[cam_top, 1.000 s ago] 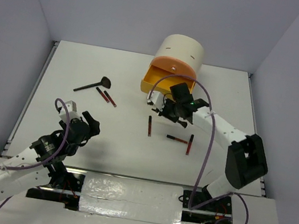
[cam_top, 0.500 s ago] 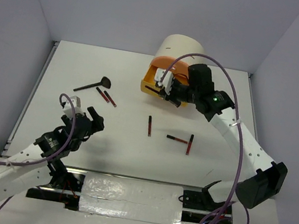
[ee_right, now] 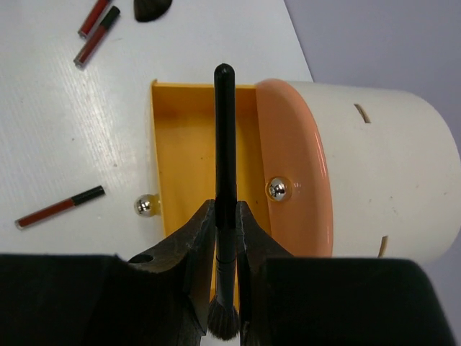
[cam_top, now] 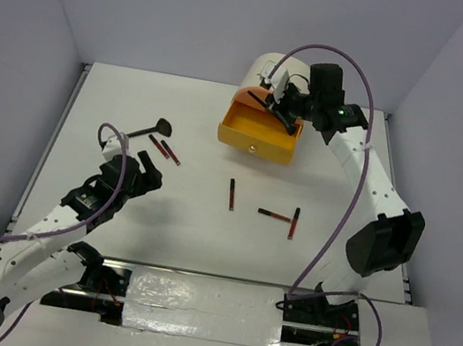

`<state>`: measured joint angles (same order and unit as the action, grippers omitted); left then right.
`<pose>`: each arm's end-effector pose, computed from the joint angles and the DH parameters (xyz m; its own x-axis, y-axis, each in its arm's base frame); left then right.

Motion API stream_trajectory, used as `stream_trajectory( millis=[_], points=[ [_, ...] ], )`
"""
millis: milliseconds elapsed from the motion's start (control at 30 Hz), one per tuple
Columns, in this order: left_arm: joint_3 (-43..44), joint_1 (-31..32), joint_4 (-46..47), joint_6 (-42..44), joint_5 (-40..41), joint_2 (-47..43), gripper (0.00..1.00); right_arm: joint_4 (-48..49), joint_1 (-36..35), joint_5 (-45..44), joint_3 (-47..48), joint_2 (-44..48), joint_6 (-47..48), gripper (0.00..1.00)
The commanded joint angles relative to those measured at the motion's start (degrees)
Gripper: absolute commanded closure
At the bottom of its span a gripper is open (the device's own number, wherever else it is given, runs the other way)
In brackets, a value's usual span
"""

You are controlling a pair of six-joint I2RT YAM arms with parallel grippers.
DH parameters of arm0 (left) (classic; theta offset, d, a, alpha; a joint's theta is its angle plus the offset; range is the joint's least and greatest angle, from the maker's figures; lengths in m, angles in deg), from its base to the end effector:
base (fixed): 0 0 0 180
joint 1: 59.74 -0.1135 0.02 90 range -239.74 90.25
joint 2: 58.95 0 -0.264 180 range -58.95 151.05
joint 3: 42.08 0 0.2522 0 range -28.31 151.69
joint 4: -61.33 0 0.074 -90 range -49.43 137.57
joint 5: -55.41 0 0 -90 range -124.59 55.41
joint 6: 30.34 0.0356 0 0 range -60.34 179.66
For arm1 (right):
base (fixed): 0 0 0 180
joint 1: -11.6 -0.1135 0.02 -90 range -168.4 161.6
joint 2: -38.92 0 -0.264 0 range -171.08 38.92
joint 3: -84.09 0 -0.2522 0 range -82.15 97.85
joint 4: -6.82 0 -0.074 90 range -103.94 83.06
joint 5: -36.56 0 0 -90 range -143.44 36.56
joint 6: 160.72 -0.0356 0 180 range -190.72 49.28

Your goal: Organize the makeup

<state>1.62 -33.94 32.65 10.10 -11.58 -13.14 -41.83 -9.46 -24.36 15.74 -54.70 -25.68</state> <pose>0.1679 -0.0657 0.2389 -0.3737 -0.5974 -0.7095 -0.2870 0.8019 -0.5240 0.3362 0.1480 0.4015 0.1625 -0.6001 -0.7833 -0.8341 0.3406 -0.4340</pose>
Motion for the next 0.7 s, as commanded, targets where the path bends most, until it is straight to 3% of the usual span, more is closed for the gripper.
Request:
stream_trajectory(
  millis=[0, 200, 433, 667],
  points=[
    [1.9, -1.5, 1.3, 1.2, -2.0, 0.3, 0.14, -1.4, 0.4, 0.0, 4.2, -3.3, 2.3, 0.93],
    [3.9, -5.1, -1.1, 1.2, -1.8, 1.7, 0.18, -2.5, 0.4, -1.0, 3.5, -7.1, 4.0, 0.84],
    [8.9, -12.2, -4.0, 0.6, -3.7, 6.8, 0.25, -1.0, 0.3, -3.6, -0.2, -7.2, 4.1, 0.47],
    [18.0, -20.5, -3.9, 9.0, -10.8, 18.3, 0.32, -0.5, 1.4, -1.3, 0.1, -2.1, -0.1, 0.20]
  ],
)
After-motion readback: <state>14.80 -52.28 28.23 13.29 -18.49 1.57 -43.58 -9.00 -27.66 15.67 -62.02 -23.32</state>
